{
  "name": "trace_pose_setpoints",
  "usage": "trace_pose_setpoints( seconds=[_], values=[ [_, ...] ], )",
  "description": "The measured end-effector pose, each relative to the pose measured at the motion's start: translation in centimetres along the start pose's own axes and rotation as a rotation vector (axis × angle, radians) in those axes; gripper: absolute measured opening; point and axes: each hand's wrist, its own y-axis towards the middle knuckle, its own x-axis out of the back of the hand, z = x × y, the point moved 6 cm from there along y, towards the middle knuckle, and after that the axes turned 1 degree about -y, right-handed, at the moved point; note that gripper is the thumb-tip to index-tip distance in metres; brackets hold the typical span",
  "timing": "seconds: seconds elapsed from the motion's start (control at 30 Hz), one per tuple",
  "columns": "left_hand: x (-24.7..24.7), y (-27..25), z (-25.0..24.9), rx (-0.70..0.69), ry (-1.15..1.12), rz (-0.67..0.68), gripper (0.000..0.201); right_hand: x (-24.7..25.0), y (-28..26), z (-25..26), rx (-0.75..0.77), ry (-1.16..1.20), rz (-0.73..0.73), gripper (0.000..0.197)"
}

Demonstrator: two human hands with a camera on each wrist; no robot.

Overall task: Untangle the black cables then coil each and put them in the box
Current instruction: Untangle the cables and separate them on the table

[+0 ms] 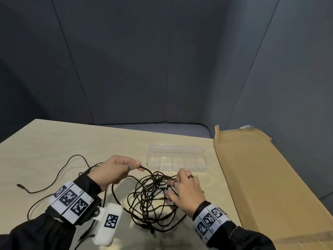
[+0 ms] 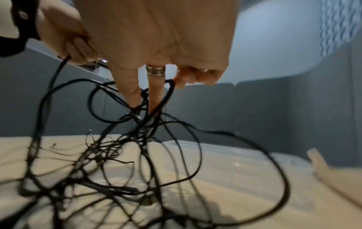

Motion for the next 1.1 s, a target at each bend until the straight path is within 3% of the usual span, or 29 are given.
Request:
trace_pose_setpoints(
  seconds=[0.07, 0.23, 0.3, 0.4, 0.43, 0.5, 0.57, 0.8, 0.93, 1.07, 1.1],
  values=[
    [-0.6, 0.0, 0.0, 0.038, -0.112, 0.081, 0.039, -1.6, 0.1, 0.4, -0.087, 0.12, 0.143, 0.083],
    [-2.1, -1.2, -1.1, 0.129, -0.357, 0.327, 0.039, -2.3, 1.5, 1.0, -0.248, 0.353, 0.165, 0.036],
    [-0.4, -1.1, -1.1, 0.096, -0.18, 0.206, 0.025, -2.3, 1.9, 0.6, -0.27, 0.392, 0.18, 0.021],
    [4.1, -0.8, -1.8, -0.104, 0.538, -0.181, 0.022, -1.2, 2.0, -1.6, -0.294, 0.421, 0.144, 0.015],
    [5.4, -0.8, -1.7, -0.106, 0.691, -0.275, 0.019, -0.9, 2.0, -2.5, -0.281, 0.416, 0.14, 0.016],
    [7.1, -0.9, -0.8, -0.019, 0.835, -0.372, 0.02, -0.4, 2.1, -3.7, -0.221, 0.342, 0.159, 0.015],
    [7.7, -0.9, 0.0, 0.051, 0.878, -0.362, 0.036, -0.2, 2.0, -4.6, -0.168, 0.28, 0.199, 0.015],
    [8.5, -0.9, -1.5, -0.115, 0.562, -0.506, 0.032, 0.9, 1.3, -5.6, -0.113, 0.363, 0.167, 0.02],
    [7.6, -0.5, -0.3, -0.022, -0.165, -0.318, 0.04, 1.5, 0.8, -6.1, -0.197, 0.659, 0.113, 0.017],
    [8.1, -0.8, 0.3, 0.003, -0.214, -0.27, 0.02, 1.8, -0.2, -7.1, -0.272, 1.034, 0.045, 0.034],
    [8.3, -0.7, 0.6, -0.006, -0.22, -0.28, 0.018, 1.6, -0.5, -7.2, -0.323, 1.138, 0.051, 0.03]
  ],
)
